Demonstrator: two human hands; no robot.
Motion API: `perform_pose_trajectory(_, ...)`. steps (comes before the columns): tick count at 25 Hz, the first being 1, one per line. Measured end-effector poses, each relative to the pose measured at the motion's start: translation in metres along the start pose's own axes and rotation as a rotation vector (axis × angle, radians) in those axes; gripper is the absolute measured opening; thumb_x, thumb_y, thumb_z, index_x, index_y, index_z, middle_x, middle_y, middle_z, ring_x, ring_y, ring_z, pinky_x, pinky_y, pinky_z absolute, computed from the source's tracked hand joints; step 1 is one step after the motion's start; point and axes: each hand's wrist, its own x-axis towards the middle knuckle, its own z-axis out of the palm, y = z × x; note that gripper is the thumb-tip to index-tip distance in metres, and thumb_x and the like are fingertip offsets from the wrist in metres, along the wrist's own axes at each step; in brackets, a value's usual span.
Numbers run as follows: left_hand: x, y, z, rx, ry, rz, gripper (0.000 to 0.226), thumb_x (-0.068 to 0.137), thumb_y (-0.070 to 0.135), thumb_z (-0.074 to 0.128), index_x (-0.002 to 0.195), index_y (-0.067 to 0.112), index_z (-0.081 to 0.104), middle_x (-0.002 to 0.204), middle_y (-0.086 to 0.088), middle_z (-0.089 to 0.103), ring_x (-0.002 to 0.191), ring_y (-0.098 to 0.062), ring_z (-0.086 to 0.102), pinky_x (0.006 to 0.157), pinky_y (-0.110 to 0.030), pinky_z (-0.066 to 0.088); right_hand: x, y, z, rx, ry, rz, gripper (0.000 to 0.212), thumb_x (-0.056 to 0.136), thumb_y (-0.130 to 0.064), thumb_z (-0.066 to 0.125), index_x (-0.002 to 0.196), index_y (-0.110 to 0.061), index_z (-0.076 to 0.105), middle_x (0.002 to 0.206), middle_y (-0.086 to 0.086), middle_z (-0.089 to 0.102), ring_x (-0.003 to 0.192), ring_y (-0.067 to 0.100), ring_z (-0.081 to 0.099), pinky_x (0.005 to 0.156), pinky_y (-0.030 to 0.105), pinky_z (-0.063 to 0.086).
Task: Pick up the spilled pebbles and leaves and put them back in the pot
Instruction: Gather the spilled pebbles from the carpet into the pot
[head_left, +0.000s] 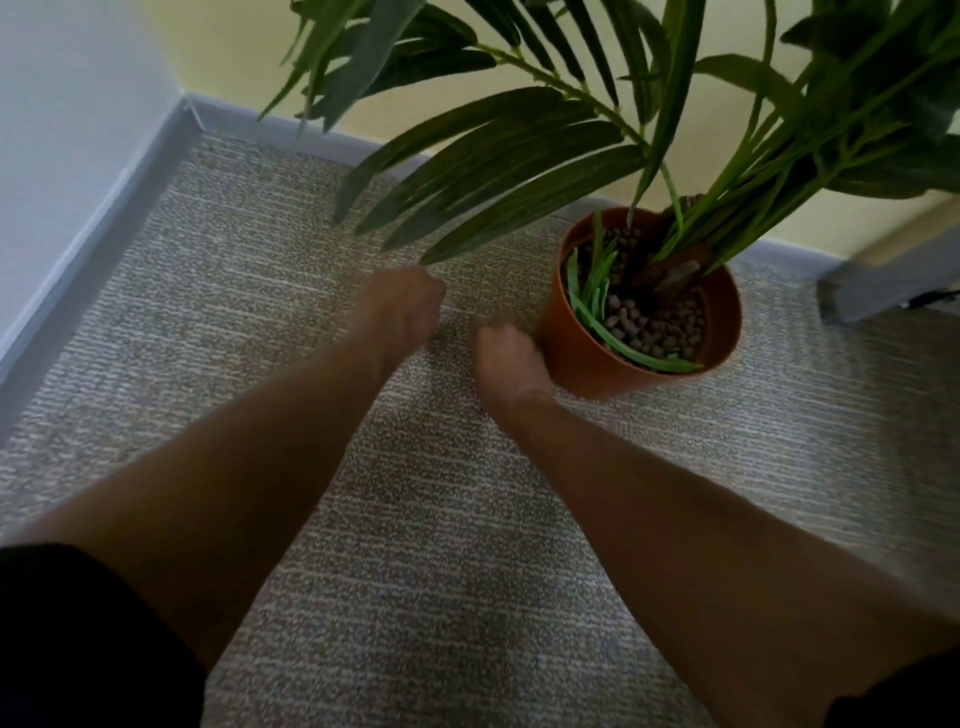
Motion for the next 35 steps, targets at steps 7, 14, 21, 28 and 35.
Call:
perform_pose_trajectory(7, -0.086, 0.02, -0.031, -0.137, -0.259, 0.053, 0.029, 0.088, 0.022, 0.056, 0.112, 0.009, 0.066, 0.114, -0.016, 0.068, 0.108, -0.033, 0.065, 0.087, -0.039, 0.053, -0.07, 0.0, 0.007, 0.0, -0.072, -0.039, 0.027, 0.093, -0.002, 0.044, 0.109, -0.001, 0.066, 0.107, 0.02, 0.065, 0.103, 0.037, 0.065, 0.084, 0.04, 0.053)
perform_pose_trajectory(14, -0.138, 0.032, -0.076, -0.652, -0.455, -0.124, 0.026, 0.082, 0.025, 0.061, 0.082, 0.001, 0.073, 0.071, -0.015, 0.075, 0.061, -0.021, 0.073, 0.049, -0.014, 0.051, -0.136, 0.014, -0.004, 0.844, -0.131, 0.276, 0.025, 0.081, 0.009, 0.062, 0.064, -0.008, 0.067, 0.067, 0.006, 0.067, 0.058, 0.012, 0.063, 0.066, 0.028, 0.052)
perform_pose_trajectory(21, -0.111, 0.055, -0.173, -0.683, -0.198, -0.128, 0.028, 0.083, 0.033, 0.066, 0.073, 0.008, 0.072, 0.063, -0.006, 0.072, 0.06, -0.016, 0.071, 0.067, -0.027, 0.06, -0.108, 0.005, -0.094, 1.528, -0.165, 0.305, 0.009, 0.092, -0.001, 0.058, 0.086, -0.004, 0.065, 0.082, 0.016, 0.075, 0.059, 0.013, 0.067, 0.05, 0.02, 0.052)
perform_pose_trajectory(28, -0.105, 0.067, -0.184, -0.901, -0.151, -0.136, 0.032, 0.086, 0.035, 0.065, 0.069, 0.009, 0.074, 0.06, -0.005, 0.073, 0.056, -0.016, 0.072, 0.06, -0.022, 0.059, -0.094, 0.022, -0.138, 1.773, -0.253, 0.502, 0.028, 0.1, -0.005, 0.034, 0.092, 0.004, 0.059, 0.082, 0.021, 0.067, 0.063, 0.021, 0.06, 0.046, 0.021, 0.051)
perform_pose_trajectory(35, -0.105, 0.091, -0.185, -1.158, -0.068, -0.184, 0.013, 0.081, 0.01, 0.072, 0.094, 0.007, 0.071, 0.087, -0.015, 0.075, 0.077, -0.028, 0.075, 0.08, -0.038, 0.061, -0.079, 0.052, -0.153, 1.669, -0.187, 0.597, 0.017, 0.099, 0.0, 0.045, 0.102, -0.001, 0.063, 0.084, 0.006, 0.073, 0.063, 0.014, 0.067, 0.046, 0.02, 0.053)
